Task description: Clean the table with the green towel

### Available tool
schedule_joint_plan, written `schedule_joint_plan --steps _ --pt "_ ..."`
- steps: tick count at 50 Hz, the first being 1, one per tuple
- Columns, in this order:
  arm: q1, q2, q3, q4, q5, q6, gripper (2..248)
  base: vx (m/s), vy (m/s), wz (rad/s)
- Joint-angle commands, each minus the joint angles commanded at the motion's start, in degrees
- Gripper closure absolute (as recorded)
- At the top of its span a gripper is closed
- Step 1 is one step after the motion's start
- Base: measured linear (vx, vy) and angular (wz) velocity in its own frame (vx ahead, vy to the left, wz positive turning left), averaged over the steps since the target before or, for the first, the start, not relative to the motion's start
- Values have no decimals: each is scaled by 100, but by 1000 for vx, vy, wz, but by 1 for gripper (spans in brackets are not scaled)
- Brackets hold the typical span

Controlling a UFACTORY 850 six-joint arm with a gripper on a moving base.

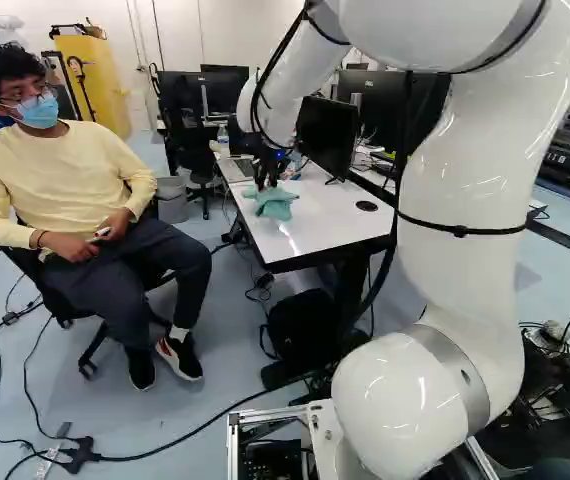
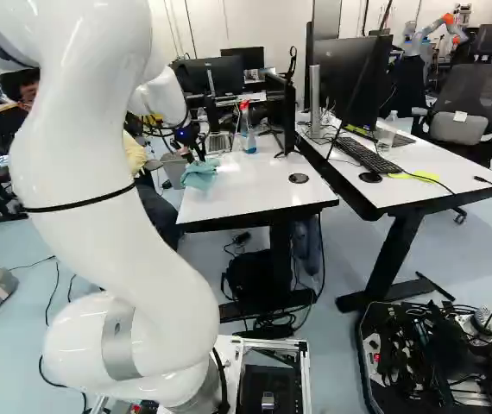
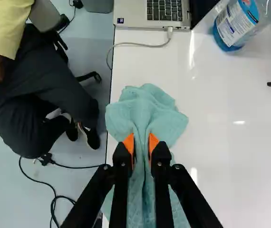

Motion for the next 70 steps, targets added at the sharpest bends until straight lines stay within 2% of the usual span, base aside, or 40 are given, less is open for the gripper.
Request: schedule_joint_plan --steps 21,30,51,70 --pt "-288 801 568 0 -141 0 194 0 0 0" --pt "-333 984 648 0 -141 0 194 0 0 0" --pt "-317 1059 703 0 -141 0 194 0 0 0" --pt "-107 1521 1170 0 -141 0 194 0 0 0"
